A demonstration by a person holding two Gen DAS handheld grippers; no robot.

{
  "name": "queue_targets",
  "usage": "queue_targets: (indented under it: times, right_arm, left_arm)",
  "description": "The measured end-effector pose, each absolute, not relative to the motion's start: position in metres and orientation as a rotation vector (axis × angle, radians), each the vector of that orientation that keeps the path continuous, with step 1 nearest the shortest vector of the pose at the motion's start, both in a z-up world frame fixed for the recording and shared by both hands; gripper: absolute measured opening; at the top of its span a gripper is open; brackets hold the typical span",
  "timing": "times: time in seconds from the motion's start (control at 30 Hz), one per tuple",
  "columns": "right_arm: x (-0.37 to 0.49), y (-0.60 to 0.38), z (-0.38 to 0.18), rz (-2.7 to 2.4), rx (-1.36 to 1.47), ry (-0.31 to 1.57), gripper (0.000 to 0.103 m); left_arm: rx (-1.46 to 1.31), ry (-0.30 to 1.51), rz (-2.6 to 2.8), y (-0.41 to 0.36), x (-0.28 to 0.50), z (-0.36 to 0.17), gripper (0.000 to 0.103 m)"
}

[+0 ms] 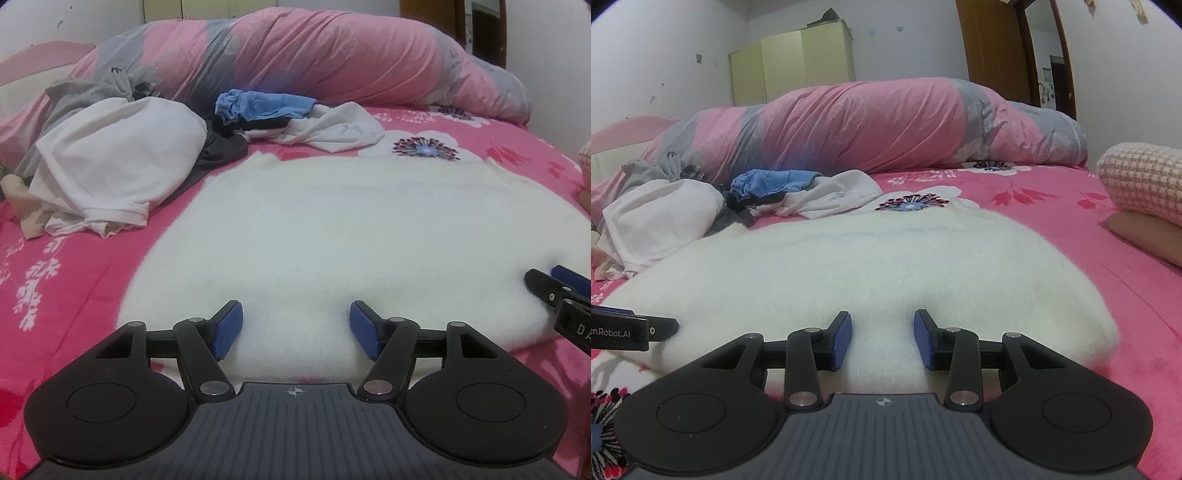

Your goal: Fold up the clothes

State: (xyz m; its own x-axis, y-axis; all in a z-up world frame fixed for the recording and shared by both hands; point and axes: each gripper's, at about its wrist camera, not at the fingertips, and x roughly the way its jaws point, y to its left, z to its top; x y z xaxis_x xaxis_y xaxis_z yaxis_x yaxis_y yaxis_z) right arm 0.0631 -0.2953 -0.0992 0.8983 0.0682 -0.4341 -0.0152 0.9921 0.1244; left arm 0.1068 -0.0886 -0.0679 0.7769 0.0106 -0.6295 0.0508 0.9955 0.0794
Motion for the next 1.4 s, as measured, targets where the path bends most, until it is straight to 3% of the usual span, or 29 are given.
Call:
queue_targets:
  times: [0.23, 0.67, 1.3, 1.4]
  right_arm:
    - [0.063, -0.293, -0.099, 0.034, 0.104, 0.458, 0.040]
    - [0.062, -0.290, -0.098, 0.020, 0.096, 0.458, 0.041]
    - [0.060, -0.296, -0.099, 0.066, 0.140, 0.436, 0.043]
    - [0.059, -0.296, -0.099, 0.081, 0.148, 0.433, 0.051]
  left_arm:
    - [0.112, 0.692, 0.003, -0.091, 0.107, -0.067, 0.072]
    - [0.167, 0.725, 0.061, -0.090, 0.115, -0.066, 0.102]
    - [0.215, 0.778, 0.080, -0.095, 0.121, -0.062, 0.103]
    - [0.236, 0.772, 0.088, -0.099, 0.120, -0.063, 0.103]
